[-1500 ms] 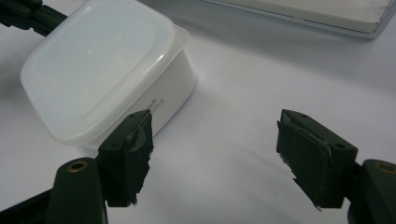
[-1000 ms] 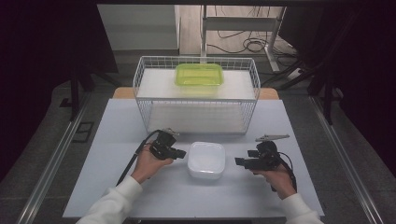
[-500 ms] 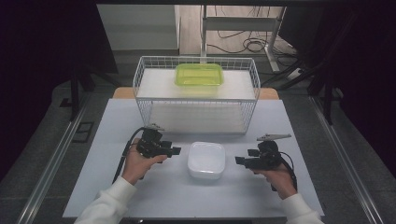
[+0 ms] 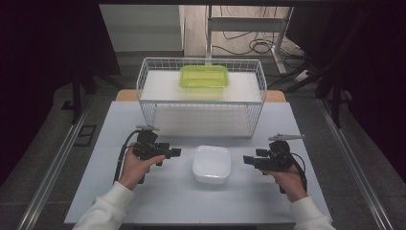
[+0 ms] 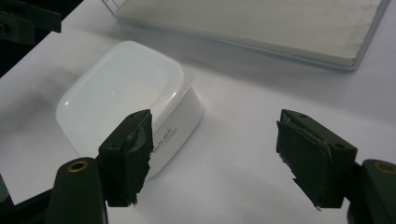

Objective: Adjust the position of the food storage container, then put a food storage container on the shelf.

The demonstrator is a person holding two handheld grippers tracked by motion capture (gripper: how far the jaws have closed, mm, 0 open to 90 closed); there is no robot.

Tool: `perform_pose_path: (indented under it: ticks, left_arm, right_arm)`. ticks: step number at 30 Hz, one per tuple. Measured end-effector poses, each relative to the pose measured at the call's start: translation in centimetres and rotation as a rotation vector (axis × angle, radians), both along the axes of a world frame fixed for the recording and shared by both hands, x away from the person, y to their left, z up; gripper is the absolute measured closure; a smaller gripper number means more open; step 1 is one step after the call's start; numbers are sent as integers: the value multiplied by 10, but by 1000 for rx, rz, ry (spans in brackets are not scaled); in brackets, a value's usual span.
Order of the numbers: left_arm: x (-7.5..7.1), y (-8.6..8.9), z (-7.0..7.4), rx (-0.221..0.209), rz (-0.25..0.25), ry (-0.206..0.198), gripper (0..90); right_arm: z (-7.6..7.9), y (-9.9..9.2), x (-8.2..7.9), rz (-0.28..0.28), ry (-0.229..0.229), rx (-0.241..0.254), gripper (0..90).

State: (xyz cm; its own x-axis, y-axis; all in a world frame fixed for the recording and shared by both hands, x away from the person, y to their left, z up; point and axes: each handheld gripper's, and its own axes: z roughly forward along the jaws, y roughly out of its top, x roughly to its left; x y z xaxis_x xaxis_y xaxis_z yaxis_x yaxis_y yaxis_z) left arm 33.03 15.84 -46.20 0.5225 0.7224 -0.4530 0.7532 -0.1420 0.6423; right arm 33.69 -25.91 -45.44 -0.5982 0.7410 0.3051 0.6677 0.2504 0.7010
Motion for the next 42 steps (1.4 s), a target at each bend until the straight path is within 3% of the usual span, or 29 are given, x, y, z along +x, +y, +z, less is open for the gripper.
perform_pose_path:
  ticks: [9,20,25,31,35,40,42]
  left_arm:
    - [-3,-7,-1,-12,-8,11,321]
    - [5,-9,-10,-45,-12,48,331]
    - [12,-12,-15,-90,-14,89,342]
    - [15,-21,-23,-97,-40,126,346]
    - [17,-25,-25,-152,-35,159,358]
    - [21,-28,-33,-167,-61,192,380]
    - [22,-32,-34,-188,-43,205,392]
  right_arm:
    - [2,-1,1,0,0,23,266]
    - [-1,4,8,-10,37,62,283]
    - [-4,7,8,-3,59,72,292]
    - [-7,14,8,14,77,73,314]
    - [-11,19,8,20,98,76,327]
    - [-16,25,8,18,128,96,347]
    - [-19,27,9,14,138,101,353]
